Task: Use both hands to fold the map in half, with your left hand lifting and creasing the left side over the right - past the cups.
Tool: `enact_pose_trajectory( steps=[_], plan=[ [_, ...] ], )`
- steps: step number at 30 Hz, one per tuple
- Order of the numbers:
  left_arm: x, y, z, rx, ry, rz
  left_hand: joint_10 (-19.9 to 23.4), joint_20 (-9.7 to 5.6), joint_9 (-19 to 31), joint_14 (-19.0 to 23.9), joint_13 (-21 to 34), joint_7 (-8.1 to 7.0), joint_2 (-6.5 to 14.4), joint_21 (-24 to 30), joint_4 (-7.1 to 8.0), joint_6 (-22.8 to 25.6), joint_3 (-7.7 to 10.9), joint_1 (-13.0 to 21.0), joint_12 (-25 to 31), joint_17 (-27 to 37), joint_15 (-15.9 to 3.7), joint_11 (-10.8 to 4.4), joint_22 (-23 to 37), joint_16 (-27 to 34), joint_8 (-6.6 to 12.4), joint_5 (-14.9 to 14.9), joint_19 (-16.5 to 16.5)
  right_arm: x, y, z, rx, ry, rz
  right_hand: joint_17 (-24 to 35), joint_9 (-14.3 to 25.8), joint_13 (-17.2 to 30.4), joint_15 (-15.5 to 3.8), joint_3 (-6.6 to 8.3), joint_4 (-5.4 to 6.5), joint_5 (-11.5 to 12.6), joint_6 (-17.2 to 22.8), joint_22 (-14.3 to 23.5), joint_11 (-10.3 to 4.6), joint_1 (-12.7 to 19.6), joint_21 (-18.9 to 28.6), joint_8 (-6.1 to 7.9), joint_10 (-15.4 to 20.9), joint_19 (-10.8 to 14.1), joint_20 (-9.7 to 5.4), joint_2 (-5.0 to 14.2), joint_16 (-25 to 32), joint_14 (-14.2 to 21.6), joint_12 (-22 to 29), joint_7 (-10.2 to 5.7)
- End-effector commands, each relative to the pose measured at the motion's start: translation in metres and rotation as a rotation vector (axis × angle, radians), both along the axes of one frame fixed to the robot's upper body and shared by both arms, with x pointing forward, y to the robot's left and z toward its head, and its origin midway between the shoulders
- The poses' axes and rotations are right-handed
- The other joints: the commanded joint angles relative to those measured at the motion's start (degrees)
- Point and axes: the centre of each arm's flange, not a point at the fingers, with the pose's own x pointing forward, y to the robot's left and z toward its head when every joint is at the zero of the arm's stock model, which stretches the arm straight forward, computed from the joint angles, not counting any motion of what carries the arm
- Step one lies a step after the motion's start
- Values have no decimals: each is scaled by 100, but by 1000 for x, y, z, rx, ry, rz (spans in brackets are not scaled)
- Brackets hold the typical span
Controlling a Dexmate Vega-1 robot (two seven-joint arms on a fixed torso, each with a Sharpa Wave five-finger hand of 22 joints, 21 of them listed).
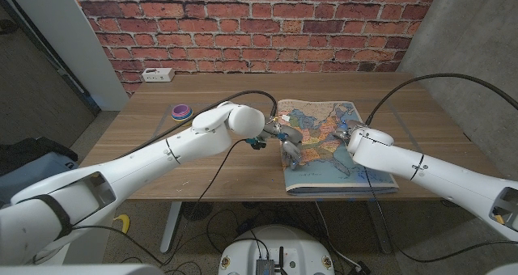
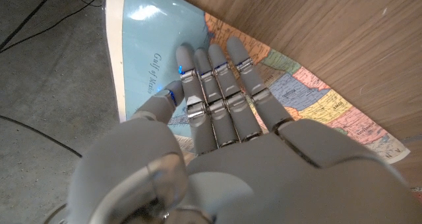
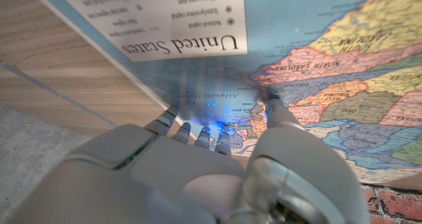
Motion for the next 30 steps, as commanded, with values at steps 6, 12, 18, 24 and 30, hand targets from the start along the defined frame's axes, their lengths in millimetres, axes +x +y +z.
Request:
enact_pose_trajectory(
  steps=[6,12,18,24,30],
  plan=[
    [26,-7,-25,138,119,99,-126,55,-20,-225,-226,57,-93,-109,36,-228,134,-95,-222,-61,157,78,-11,-314,-21,-65,-31,5,0,6,-1,-1,6,20,16,12,-183,-32,9,31,-42,26,28,20,25,25,-33,16,19,22,27,-143,27,-3],
    [28,-10,-26,154,115,102,22,-6,-34,-46,-362,59,-100,-97,37,-130,189,-151,-253,-65,150,63,-11,-357,24,-81,138,7,-1,6,3,1,2,20,16,12,-187,-41,10,30,-44,26,31,18,26,24,-33,17,21,25,29,-140,27,-1],
    [28,-11,-26,156,110,99,34,-24,-37,-10,-415,41,-109,-127,32,-104,222,-171,-282,-70,156,52,-10,-395,31,-81,116,7,-1,6,4,0,2,20,16,12,-187,-48,10,30,-45,26,31,19,27,24,-36,19,14,29,29,-141,27,-4],
    [27,-8,-21,114,116,83,56,-6,-37,2,-458,42,-91,-185,43,-69,225,-194,-301,-54,125,47,-5,-420,40,-92,1,7,-1,7,0,0,4,20,16,12,-186,-57,10,29,-41,26,32,19,27,27,-33,18,15,33,29,-142,28,1],
    [25,7,-6,-17,91,56,-58,76,-38,-109,-532,31,-65,-305,63,-158,166,-243,-387,-20,102,36,7,-489,4,-139,-263,8,0,7,-4,2,8,20,16,12,-183,-66,10,29,-43,26,30,19,28,26,-30,19,14,36,29,-143,30,-3]
  ],
)
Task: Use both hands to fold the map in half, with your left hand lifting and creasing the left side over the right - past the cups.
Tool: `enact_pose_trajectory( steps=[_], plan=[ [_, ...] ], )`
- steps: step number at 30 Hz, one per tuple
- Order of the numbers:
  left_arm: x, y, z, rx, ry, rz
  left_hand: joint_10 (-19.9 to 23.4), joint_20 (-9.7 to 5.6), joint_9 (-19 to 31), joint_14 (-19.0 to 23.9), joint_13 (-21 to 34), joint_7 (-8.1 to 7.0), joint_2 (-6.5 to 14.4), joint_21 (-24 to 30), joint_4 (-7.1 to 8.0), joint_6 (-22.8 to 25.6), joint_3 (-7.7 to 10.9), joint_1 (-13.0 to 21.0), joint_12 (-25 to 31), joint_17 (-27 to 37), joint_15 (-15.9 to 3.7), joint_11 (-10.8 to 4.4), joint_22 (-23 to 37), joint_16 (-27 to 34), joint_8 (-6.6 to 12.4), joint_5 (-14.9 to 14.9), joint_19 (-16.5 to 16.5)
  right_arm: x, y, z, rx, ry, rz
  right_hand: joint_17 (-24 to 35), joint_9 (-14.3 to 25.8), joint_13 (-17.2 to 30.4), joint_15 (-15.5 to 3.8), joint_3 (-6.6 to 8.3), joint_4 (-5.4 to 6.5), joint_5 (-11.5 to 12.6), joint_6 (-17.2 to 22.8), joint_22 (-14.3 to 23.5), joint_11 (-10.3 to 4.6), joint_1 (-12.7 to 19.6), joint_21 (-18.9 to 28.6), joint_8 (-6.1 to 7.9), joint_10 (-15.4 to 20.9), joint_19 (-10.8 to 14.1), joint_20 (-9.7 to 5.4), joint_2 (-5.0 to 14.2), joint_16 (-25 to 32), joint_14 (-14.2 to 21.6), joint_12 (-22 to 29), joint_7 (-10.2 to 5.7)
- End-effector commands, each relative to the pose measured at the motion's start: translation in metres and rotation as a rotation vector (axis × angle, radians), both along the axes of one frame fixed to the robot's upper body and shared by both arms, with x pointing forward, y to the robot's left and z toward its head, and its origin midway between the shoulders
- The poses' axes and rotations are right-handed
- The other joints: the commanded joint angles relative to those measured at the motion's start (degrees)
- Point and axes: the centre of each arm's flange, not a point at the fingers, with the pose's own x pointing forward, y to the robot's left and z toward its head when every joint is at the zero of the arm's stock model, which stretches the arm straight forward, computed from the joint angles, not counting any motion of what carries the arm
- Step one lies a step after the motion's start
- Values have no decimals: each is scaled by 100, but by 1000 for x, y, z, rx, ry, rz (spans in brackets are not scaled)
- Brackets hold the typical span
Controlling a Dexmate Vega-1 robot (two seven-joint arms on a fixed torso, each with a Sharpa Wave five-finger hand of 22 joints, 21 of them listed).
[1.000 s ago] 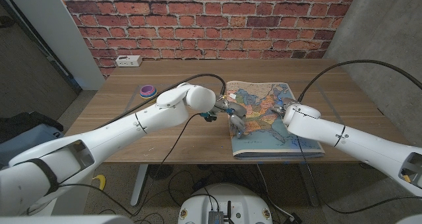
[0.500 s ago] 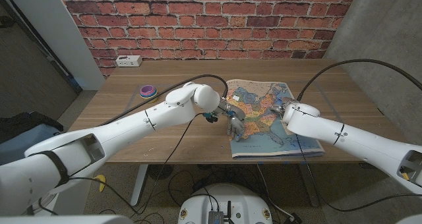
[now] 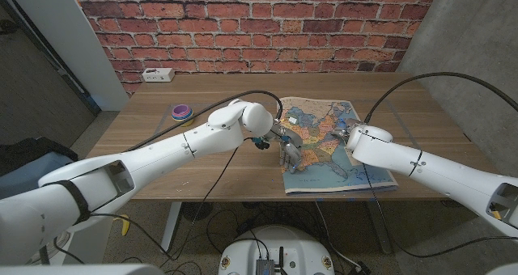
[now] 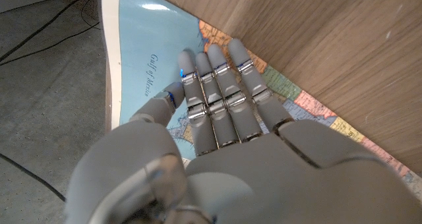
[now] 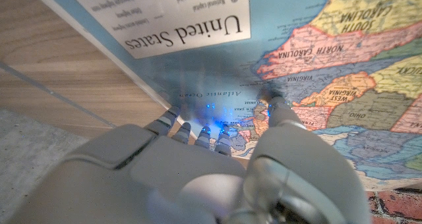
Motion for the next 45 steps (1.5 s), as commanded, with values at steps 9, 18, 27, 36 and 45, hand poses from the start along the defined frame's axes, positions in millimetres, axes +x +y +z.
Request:
enact_pose_trajectory(
  steps=[9,18,27,36,45],
  plan=[
    [-15,45,34,-516,-185,-170,-147,674,54,-278,-96,298,449,-506,216,-184,-433,-299,-57,188,233,182,54,-146,30,-262,-1153,-2,2,4,-9,-14,12,20,16,12,-186,-27,13,28,-38,27,37,19,32,29,-29,14,19,41,30,-141,30,-2],
    [-26,69,36,-803,-343,-239,-395,732,83,-509,-36,215,516,-588,164,-479,-484,-325,-85,187,221,188,64,-213,-2,-290,-1297,-12,2,11,30,-86,56,45,22,15,-222,-71,117,12,42,30,18,-100,40,60,30,27,-1,124,56,-120,53,4],
    [-26,84,34,-896,-382,-214,-587,738,95,-662,-2,208,526,-615,179,-689,-500,-380,-112,174,242,212,68,-267,-13,-284,-1323,-29,4,20,54,-251,109,74,28,16,-266,-291,383,-11,275,31,62,-521,86,120,263,160,-104,124,132,47,118,26],
    [-27,100,30,-1032,-442,-216,-742,737,102,-822,27,166,508,-649,197,-886,-527,-456,-122,163,290,220,71,-316,-18,-283,-1365,-41,4,25,90,-367,137,58,24,14,-282,-311,389,3,374,28,51,-538,99,137,308,222,-128,137,135,99,119,24],
    [-25,119,26,-1176,-488,-222,-912,740,104,-939,57,121,446,-692,227,-1123,-590,-590,-128,148,315,257,73,-340,-27,-293,-1418,-52,2,27,178,-491,187,43,21,12,-293,-312,386,13,458,26,59,-533,108,146,382,281,-147,174,136,152,129,27]
  ],
)
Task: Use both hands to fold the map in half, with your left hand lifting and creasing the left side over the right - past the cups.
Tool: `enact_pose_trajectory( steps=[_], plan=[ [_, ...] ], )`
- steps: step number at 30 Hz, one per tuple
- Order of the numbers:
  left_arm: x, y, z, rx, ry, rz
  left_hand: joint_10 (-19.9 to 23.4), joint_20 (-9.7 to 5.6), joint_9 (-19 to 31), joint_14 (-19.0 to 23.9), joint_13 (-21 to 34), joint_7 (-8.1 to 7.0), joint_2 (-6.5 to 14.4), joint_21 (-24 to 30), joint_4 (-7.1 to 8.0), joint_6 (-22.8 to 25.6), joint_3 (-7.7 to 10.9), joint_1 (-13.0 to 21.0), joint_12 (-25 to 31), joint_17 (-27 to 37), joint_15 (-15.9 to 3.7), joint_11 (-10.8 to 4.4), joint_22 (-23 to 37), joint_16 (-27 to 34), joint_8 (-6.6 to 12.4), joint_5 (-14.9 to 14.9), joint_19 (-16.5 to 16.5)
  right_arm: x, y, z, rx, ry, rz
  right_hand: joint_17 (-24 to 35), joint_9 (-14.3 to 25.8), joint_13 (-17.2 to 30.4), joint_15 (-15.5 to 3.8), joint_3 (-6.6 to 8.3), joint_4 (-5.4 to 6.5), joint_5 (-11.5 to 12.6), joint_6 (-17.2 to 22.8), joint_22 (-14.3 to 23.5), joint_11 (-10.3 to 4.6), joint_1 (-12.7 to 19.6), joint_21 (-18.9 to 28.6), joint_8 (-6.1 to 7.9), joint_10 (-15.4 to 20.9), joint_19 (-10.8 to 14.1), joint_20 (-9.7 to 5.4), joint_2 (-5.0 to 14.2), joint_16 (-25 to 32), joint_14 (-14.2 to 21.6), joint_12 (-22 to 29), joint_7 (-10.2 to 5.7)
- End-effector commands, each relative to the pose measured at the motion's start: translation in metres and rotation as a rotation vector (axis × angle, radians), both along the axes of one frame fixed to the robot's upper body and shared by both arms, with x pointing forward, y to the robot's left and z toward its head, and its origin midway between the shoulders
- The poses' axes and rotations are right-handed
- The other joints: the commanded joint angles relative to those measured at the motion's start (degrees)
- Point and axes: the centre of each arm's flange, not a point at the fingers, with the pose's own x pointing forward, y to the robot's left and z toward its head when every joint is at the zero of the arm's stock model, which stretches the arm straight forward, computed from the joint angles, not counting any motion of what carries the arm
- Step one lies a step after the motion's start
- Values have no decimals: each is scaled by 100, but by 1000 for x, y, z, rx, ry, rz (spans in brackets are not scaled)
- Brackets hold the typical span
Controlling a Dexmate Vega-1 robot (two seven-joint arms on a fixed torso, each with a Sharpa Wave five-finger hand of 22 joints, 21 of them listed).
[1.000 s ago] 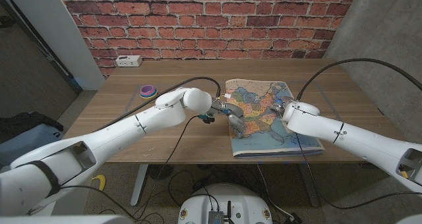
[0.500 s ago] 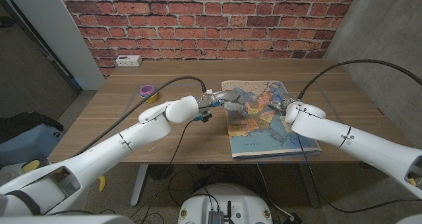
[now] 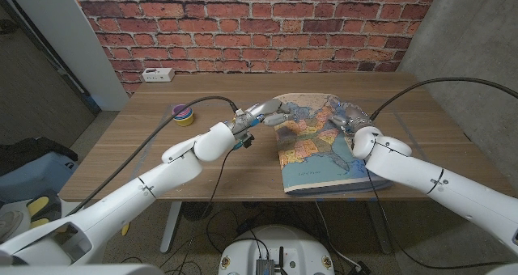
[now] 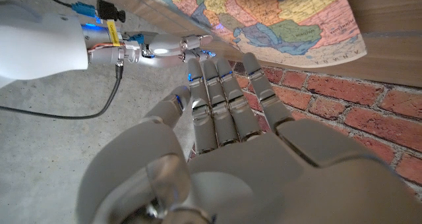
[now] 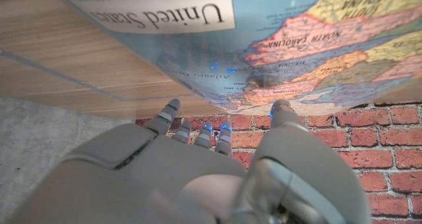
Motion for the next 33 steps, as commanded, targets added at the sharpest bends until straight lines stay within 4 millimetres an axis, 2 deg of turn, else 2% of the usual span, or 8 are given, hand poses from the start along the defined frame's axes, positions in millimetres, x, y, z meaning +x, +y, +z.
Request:
enact_pose_trajectory(
  steps=[1,2,8,19,24,29,32,33],
  plan=[
    [0,27,-4,-198,-54,-13,-177,23,7,-153,39,-35,-30,-34,22,-230,-63,-143,-20,11,34,26,33,-46,-43,1,-57,-17,-1,6,104,-168,76,6,21,12,-298,-5,4,13,67,11,-10,-22,34,37,75,67,-14,27,56,72,46,-12],
    [1,29,-5,-214,-55,-17,-215,35,5,-186,42,-31,-37,-45,21,-309,-71,-162,-22,8,40,46,34,-52,-52,-1,-70,-18,-1,7,115,-177,87,5,20,11,-298,-8,6,13,89,11,-12,-25,39,41,93,86,-16,28,59,88,49,-9],
    [5,44,-9,-336,-44,-49,-903,74,-40,-608,-1,-320,-124,-169,51,-1316,-185,-448,-111,-18,120,55,38,-98,-91,-65,-211,-24,0,11,164,-229,141,5,19,10,-277,-32,22,10,142,10,8,-58,41,44,148,118,-18,28,73,149,56,11],
    [14,69,-19,-527,36,-158,-2010,222,-106,-1590,-185,-621,-234,-513,193,-2622,-440,-1037,-125,-40,325,113,39,-162,-59,-341,-687,-29,4,14,261,-286,240,11,15,8,-189,-79,74,0,247,8,97,-148,50,47,254,203,-45,47,96,258,65,68],
    [19,80,-20,-577,37,-184,-2316,108,-130,-2061,-270,-747,-290,-679,219,-3014,-526,-1231,-103,-68,320,159,32,-184,-49,-516,-901,-30,5,13,324,-314,281,22,14,8,-130,-106,125,-8,279,8,129,-223,65,37,286,278,-105,70,113,323,59,102],
    [26,95,-20,-624,42,-204,-2688,-28,-154,-2522,-365,-875,-328,-856,218,-3389,-588,-1383,-113,-105,295,123,24,-194,-55,-763,-1100,-34,10,12,370,-337,303,0,11,7,-92,-41,92,3,331,6,178,-150,76,33,336,354,-109,153,113,404,57,137],
    [32,104,-20,-644,63,-219,-2831,-97,-165,-2705,-402,-812,-337,-938,235,-3660,-623,-1465,-107,-110,284,81,22,-192,-83,-868,-1192,-35,13,10,417,-353,336,5,11,7,-74,-40,107,-5,341,5,223,-168,73,24,364,372,-100,167,114,431,57,152],
    [33,107,-21,-645,69,-223,-2882,-116,-171,-2735,-420,-702,-338,-969,239,-3791,-636,-1499,-99,-113,288,97,21,-173,-87,-910,-1210,-36,14,9,430,-358,346,8,11,7,-65,-45,118,-8,349,5,241,-183,72,23,374,377,-100,167,118,444,58,161]
  ],
)
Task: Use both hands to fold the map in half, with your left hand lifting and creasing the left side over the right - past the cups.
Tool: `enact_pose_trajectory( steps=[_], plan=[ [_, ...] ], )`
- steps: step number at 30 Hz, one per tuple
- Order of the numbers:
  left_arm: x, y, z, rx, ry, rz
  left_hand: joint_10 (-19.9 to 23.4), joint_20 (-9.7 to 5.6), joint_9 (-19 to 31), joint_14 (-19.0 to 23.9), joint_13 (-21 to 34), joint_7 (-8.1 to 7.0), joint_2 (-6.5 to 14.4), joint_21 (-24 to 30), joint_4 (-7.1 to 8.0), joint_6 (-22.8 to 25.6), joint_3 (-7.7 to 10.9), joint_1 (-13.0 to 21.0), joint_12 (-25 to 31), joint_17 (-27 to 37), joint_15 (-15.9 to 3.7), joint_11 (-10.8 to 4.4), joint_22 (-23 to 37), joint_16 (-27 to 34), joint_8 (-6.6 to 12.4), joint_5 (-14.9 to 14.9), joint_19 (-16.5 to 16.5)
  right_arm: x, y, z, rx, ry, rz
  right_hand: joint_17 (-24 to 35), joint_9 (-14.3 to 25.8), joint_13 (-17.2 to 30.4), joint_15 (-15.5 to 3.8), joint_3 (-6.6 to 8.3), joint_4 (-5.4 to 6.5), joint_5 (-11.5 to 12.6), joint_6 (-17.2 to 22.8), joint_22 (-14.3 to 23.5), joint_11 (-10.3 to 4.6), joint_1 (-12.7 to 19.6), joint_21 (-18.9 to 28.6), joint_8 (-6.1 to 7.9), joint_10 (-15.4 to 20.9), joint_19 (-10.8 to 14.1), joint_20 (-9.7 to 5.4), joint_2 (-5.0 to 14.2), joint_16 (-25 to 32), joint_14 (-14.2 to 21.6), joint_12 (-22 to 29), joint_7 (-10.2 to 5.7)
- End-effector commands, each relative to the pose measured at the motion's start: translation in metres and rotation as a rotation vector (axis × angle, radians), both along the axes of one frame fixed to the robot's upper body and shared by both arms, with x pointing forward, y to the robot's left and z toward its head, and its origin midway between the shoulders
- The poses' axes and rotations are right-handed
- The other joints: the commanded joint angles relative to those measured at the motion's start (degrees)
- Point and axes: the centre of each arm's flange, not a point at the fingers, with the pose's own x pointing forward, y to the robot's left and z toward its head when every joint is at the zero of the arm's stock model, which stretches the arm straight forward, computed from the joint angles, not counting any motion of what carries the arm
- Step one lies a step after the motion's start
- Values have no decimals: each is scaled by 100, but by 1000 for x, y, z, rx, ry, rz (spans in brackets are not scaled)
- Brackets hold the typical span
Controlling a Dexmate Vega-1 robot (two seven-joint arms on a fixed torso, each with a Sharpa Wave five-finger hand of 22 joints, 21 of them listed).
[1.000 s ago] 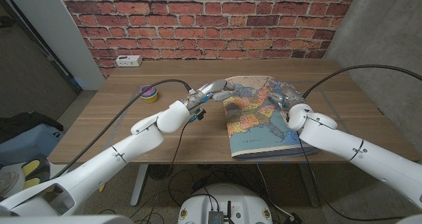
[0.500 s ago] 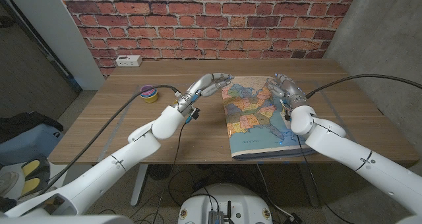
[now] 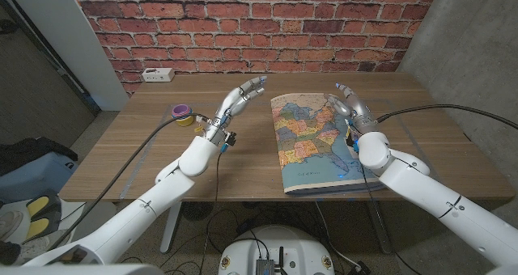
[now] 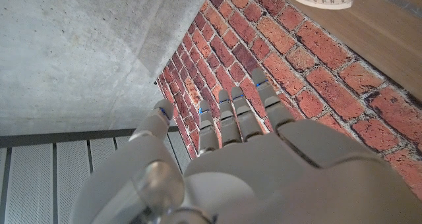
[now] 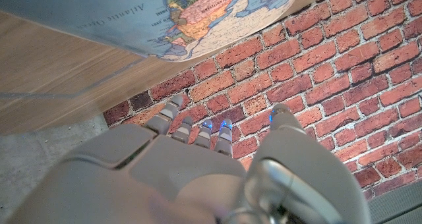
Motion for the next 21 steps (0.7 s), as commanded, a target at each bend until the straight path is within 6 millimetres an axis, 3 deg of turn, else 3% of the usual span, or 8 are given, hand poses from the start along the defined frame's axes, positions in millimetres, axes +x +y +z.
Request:
enact_pose_trajectory(
  steps=[1,5,6,9,10,12,16,21],
  plan=[
    [17,36,-4,-119,30,-71,-165,-75,-5,-168,-52,277,3,-108,15,-507,-57,-137,44,-12,-9,-21,9,28,-30,-148,-96,-8,7,-4,137,-65,105,14,11,7,-29,26,62,-14,72,6,74,-59,25,0,70,68,7,60,44,76,30,37],
    [24,49,-6,-124,55,-90,-312,-209,-14,-373,-86,461,-9,-199,23,-773,-93,-215,34,-20,-46,-70,6,4,-11,-216,-179,-12,10,-9,209,-97,153,31,12,8,-4,9,124,-25,97,6,121,-138,33,-4,103,118,4,74,51,104,31,76],
    [26,53,-6,-129,65,-98,-370,-216,-15,-422,-91,475,-7,-214,29,-810,-99,-232,21,-21,-57,-61,6,-3,-6,-224,-189,-13,10,-11,239,-110,166,41,13,8,30,-13,178,-33,118,5,199,-214,31,-9,138,143,8,64,55,135,32,120],
    [31,64,-8,-150,99,-130,-521,-292,-19,-537,-112,508,55,-283,86,-884,-117,-313,10,-15,-39,-206,5,2,24,-234,-259,-19,9,-15,281,-141,155,46,13,9,84,-33,236,-34,162,4,278,-295,39,-10,182,207,3,52,61,194,33,182],
    [33,68,-8,-143,107,-139,-624,-307,-24,-618,-132,520,316,-338,86,-896,21,-222,17,-30,-49,-239,4,11,50,-200,-292,-22,7,-16,298,-152,142,41,12,8,90,-25,256,-28,219,3,309,-316,56,0,239,284,-26,56,69,259,43,235],
    [35,75,-8,-128,108,-142,-737,-360,-28,-750,-149,513,440,-415,-2,-941,176,-69,19,-53,-87,-281,0,-7,52,-157,-366,-26,2,-19,332,-165,129,32,11,8,88,-9,274,-20,286,1,377,-333,66,5,334,365,-51,58,76,351,61,270],
    [44,86,-15,-175,136,-127,-945,-468,-32,-956,-165,468,492,-540,-79,-1064,347,79,7,-61,-151,-386,0,-23,32,-126,-526,-36,-5,-27,408,-200,75,32,10,8,103,2,299,-15,320,-1,439,-358,69,1,424,422,-96,65,64,375,79,317],
    [54,96,-16,-243,165,-101,-1230,-516,-33,-1198,-171,439,432,-651,-43,-1275,372,49,-22,-47,-157,-368,4,-30,8,-155,-675,-48,11,-33,419,-277,68,34,9,9,157,11,323,-10,342,-1,489,-381,57,-4,468,427,-84,74,68,422,81,345]
  ],
)
